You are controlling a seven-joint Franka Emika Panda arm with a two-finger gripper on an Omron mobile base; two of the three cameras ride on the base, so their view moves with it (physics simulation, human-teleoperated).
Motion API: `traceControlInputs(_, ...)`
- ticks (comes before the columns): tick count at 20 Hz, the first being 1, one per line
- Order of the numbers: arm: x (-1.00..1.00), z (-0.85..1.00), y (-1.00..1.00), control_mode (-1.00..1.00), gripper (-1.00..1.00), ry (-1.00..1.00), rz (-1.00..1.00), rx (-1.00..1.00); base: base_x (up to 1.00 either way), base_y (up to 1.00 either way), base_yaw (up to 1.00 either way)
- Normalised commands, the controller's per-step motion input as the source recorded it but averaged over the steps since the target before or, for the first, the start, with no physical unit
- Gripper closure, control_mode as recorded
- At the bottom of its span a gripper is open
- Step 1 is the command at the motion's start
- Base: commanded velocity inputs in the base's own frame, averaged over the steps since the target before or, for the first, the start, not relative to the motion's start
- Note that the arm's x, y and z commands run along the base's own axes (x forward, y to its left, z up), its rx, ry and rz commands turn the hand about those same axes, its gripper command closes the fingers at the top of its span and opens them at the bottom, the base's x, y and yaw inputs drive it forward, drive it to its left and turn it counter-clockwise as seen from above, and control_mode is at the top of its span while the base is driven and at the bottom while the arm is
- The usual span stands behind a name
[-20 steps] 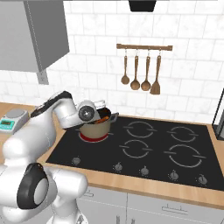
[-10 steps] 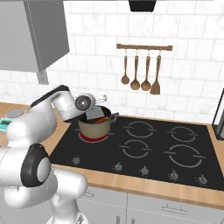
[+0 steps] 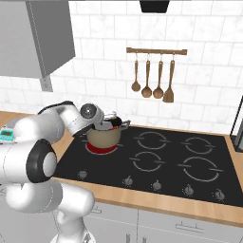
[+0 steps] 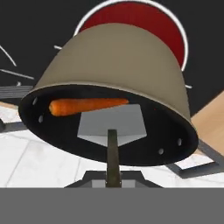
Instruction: Put the carrot and tomato in the pot. Retrieve the spatula and lightly stir the vegetables in the pot.
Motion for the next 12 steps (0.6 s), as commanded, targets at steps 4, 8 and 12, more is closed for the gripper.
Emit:
traceControlInputs(4, -0.01, 0.71, 0.00, -1.00, 1.00, 0.00, -0.06, 0.09, 0.00, 0.00, 0.00)
traceControlInputs(8, -0.10, 1.00, 0.00, -1.00, 1.00, 0.03, -0.08, 0.13, 0.00, 0.00, 0.00)
traceControlInputs(12, -0.08, 0.81, 0.04, -1.00, 1.00, 0.20, -0.08, 0.12, 0.00, 0.00, 0.00)
